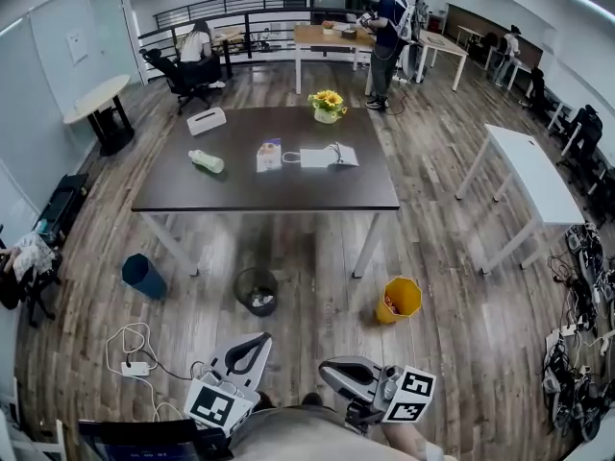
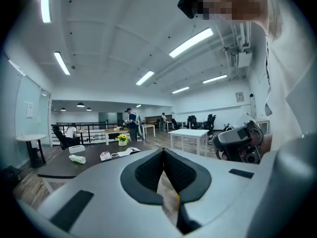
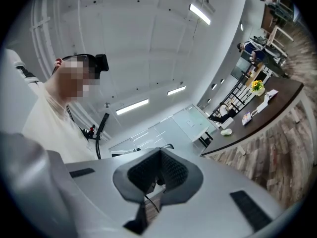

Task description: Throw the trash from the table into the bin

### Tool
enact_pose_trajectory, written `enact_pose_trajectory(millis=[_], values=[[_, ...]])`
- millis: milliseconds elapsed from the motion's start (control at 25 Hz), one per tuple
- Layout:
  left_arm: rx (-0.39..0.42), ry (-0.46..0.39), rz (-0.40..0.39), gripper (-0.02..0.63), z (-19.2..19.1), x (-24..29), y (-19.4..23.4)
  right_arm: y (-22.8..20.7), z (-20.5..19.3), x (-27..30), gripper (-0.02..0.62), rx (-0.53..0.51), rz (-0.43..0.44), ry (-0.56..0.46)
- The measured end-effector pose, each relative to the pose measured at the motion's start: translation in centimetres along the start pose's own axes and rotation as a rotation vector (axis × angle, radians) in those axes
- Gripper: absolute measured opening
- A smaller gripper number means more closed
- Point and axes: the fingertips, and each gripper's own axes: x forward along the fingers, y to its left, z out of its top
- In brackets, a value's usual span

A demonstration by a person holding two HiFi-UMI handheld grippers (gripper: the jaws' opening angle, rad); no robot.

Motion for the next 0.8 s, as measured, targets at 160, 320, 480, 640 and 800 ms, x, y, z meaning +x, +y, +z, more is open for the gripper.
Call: enact_pose_trajectory(millis=[160,320,480,640,800], values=[[-0.046,0.006,-0.019,0.014,-0.7,0.8,0.8,-1.2,0.5,0.5,0.012,-0.015,-0.027,0.016],[-0.056,-0.022,-0.02,0.014,-0.9,1.0,2.8,-2.0,0.3,1.3,0.012,-0.023,-0.058,0.012],[-0.081,-0.052,-0.028,0.014,-1.2,0.3,8.0,-3.8,0.5,7.0,0.013,-0.016,-0.086,0.019],[-0.111,-0.078,-0.037,0.014,-1.6,-0.6,14.2,-4.3,-0.1,14.1,0.012,-0.048,-0.06,0.074],[-0.133,-0.098,-0.039,0.014,-2.1,-1.7,20.5,-5.1,-1.7,20.5,0.012,-0.171,-0.086,0.166]])
